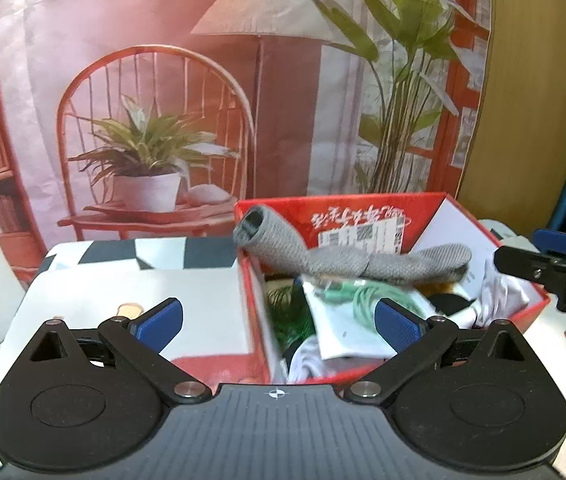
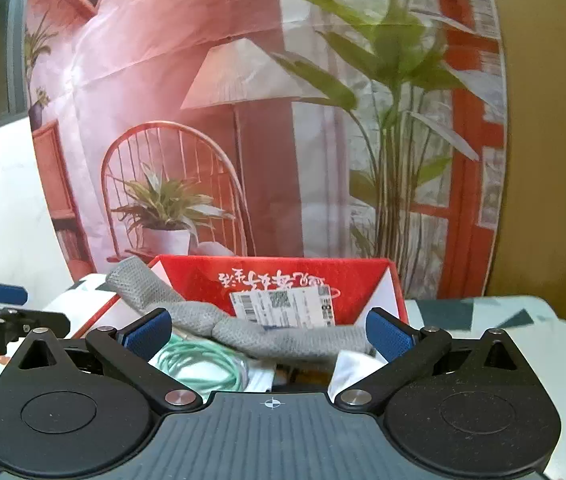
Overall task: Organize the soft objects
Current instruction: 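Move both grippers down to the black gloves beside the box, then close the left gripper on one black glove while the right gripper grasps the other, then lift the black gloves with both grippers and carry them over the box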
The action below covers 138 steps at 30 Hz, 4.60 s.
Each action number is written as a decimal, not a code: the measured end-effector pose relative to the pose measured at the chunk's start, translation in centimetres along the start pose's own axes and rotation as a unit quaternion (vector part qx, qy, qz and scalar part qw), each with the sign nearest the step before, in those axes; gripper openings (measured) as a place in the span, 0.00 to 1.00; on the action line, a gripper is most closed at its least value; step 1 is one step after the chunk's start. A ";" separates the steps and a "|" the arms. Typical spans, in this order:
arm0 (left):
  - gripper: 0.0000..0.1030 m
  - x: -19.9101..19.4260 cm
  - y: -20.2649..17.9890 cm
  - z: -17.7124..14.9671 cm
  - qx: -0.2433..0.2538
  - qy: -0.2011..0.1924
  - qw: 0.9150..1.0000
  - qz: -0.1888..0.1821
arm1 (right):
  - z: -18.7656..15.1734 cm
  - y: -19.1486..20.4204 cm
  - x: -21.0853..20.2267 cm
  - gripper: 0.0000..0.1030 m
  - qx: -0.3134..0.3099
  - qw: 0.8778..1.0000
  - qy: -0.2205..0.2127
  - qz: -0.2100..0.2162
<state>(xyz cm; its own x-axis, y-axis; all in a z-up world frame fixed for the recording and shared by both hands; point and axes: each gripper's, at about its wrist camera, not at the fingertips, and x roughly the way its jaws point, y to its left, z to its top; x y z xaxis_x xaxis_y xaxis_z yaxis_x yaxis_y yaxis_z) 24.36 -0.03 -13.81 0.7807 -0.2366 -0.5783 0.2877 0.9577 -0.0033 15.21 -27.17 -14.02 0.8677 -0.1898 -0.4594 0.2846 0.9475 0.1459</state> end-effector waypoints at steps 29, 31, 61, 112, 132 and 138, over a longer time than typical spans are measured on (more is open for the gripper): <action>1.00 3.1 3.4 -10.8 -0.094 0.074 0.993 -0.005 | -12.2 2.4 0.4 1.00 -0.014 0.994 0.110 0.027; 1.00 3.5 3.2 -10.9 -0.091 0.076 0.993 -0.005 | -12.6 2.5 1.1 1.00 -0.011 0.993 0.117 0.030; 1.00 5.8 3.1 -12.2 -0.106 0.095 0.990 -0.012 | -15.3 3.7 5.1 1.00 -0.036 0.986 0.159 0.016; 0.40 5.1 0.1 -12.1 -0.077 0.108 0.983 -0.128 | -14.9 3.4 3.8 0.83 -0.021 0.988 0.147 0.050; 0.31 4.4 -0.3 -12.3 -0.062 0.103 0.983 -0.139 | -14.9 4.5 2.4 0.22 -0.052 0.979 0.172 0.095; 0.29 3.7 -0.9 -11.8 -0.054 0.095 0.984 -0.144 | -14.5 4.3 2.2 0.12 -0.038 0.980 0.172 0.096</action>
<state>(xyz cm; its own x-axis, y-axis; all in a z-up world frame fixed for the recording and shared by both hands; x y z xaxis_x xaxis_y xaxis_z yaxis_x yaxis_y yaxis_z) 20.45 0.21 -25.53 0.5548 -0.4764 -0.6821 0.4145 0.8691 -0.2699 12.44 -19.75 -27.05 0.7100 0.0791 -0.6997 0.0878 0.9760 0.1994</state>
